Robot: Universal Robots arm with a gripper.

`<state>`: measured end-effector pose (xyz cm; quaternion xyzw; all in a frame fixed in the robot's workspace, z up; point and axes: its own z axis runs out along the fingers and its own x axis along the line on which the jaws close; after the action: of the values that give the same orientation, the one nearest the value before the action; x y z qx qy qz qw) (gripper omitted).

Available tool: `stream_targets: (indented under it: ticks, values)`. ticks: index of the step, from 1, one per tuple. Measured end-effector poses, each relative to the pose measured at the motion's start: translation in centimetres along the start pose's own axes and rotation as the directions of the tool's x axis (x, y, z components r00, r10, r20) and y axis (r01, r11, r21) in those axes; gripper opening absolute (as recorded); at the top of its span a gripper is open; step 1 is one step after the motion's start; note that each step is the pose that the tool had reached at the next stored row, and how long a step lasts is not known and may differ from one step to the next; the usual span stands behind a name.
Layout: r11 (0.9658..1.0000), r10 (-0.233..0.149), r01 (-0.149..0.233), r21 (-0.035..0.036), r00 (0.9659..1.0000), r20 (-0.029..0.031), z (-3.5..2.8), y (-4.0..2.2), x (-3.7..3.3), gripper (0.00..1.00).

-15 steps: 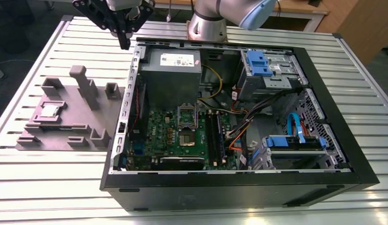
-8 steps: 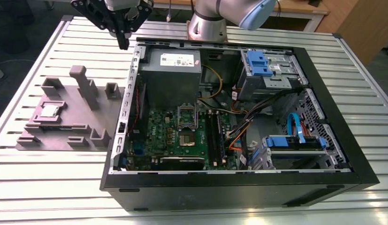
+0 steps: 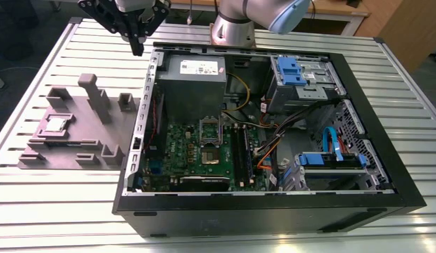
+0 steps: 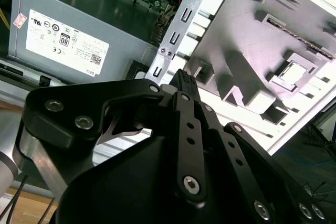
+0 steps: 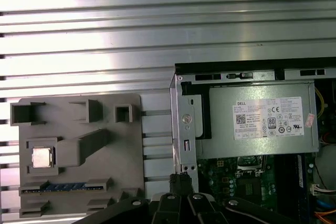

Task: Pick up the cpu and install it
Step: 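Reach for the cpu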

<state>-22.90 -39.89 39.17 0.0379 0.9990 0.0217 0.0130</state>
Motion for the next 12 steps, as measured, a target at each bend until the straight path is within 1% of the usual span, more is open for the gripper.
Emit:
stream_targets:
  ticks: [12]
  values:
    - [1.0,0.0,0.0,0.0,1.0,0.0,0.0,-0.03,0.33,0.11]
